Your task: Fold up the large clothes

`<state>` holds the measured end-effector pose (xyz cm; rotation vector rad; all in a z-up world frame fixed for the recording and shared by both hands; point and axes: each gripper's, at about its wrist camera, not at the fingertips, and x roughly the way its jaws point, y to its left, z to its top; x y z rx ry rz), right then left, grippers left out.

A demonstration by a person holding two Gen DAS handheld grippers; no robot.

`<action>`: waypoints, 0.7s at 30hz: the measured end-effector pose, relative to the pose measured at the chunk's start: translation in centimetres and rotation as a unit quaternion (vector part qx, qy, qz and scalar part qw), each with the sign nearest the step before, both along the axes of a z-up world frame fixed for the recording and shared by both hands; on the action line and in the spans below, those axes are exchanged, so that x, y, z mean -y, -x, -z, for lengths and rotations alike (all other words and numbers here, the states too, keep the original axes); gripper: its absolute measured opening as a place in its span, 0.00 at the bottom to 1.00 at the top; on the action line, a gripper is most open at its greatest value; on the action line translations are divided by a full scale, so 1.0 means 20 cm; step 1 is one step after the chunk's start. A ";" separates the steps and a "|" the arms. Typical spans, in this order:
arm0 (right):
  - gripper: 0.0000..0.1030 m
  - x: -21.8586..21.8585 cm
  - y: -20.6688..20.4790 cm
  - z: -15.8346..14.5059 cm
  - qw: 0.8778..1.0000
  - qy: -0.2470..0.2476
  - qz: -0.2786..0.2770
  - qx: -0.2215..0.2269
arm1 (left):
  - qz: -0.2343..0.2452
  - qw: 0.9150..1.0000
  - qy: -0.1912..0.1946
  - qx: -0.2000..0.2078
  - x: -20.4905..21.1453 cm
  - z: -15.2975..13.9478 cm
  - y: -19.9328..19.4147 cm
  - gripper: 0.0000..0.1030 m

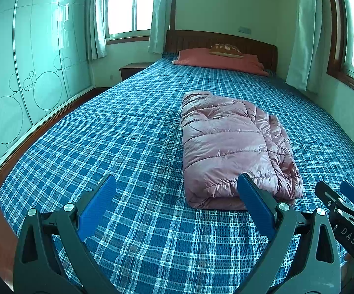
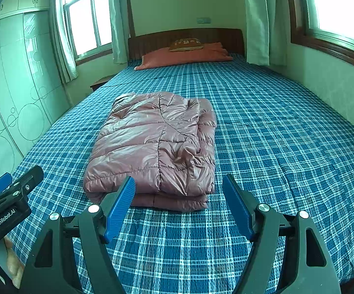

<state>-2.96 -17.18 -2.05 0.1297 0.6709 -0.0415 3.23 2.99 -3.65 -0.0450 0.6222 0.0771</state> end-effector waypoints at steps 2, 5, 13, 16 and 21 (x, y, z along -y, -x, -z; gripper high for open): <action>0.70 0.00 0.00 0.00 1.000 0.000 0.000 0.000 | 0.000 1.000 0.001 0.000 0.00 0.00 0.00 0.96; 0.70 0.00 0.00 0.00 1.000 0.000 0.000 0.000 | 0.001 1.000 -0.001 -0.001 0.00 0.00 0.00 0.96; 0.70 0.00 0.00 0.00 1.000 0.000 0.000 0.000 | 0.002 1.000 0.000 -0.002 0.01 0.02 0.00 0.96; 0.70 0.00 0.00 0.00 1.000 0.000 0.000 0.000 | 0.005 1.000 0.000 -0.002 0.02 0.02 0.00 0.96; 0.70 0.00 0.00 0.00 1.000 0.000 0.000 -0.001 | 0.008 1.000 -0.001 -0.001 0.03 0.02 0.00 0.96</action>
